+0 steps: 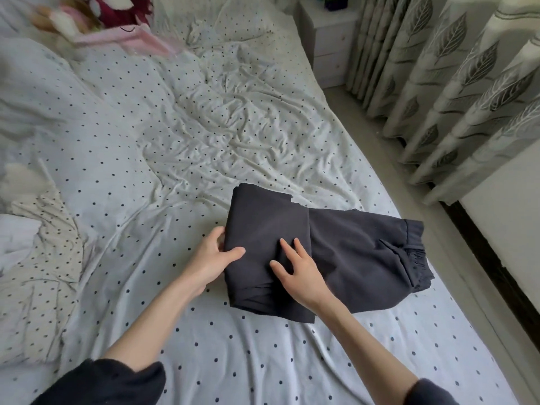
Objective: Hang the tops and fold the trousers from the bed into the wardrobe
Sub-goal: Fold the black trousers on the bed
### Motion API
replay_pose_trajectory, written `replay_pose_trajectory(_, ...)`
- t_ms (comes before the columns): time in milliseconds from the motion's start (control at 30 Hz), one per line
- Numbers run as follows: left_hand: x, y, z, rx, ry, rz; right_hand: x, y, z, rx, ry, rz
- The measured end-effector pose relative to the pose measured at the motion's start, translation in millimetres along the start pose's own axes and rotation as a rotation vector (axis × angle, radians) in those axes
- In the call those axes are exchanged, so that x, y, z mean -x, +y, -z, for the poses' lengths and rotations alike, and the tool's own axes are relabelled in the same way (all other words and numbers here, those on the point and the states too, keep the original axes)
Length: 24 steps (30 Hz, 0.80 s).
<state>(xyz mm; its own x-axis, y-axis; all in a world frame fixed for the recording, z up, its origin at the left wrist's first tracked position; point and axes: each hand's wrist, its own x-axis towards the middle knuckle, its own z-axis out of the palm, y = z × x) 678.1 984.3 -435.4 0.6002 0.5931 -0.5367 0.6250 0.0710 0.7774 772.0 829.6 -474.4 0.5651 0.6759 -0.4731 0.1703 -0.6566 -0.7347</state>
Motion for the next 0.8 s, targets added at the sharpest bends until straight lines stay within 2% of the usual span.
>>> replay_pose_trajectory(200,42.2,18.9,64.2,-0.044,0.083,0.007,18.6,-55.6,-38.9,-0.053,-0.080,0.089)
replay_pose_trajectory(333,62.7,29.1,110.4,-0.121,0.206,-0.008,17.0,-96.8,-71.6,-0.230,-0.233,0.148)
replay_pose_trajectory(433,64.4,38.4,135.5,-0.285,0.312,0.004,7.8,-115.1,-86.7,-0.467,-0.433,0.164)
replay_pose_trajectory(533,58.0,46.5,126.0,-0.529,0.370,0.010,4.1,-108.8,-81.0,-0.667,-0.493,0.071)
replay_pose_trajectory(700,40.4,40.3,53.1,-0.644,0.274,-0.050,3.5,-63.8,-38.8,-0.858,-0.397,-0.084)
replay_pose_trajectory(800,33.9,40.7,6.3,-0.543,0.054,-0.126,4.0,-36.7,-7.7,-0.870,-0.261,-0.105)
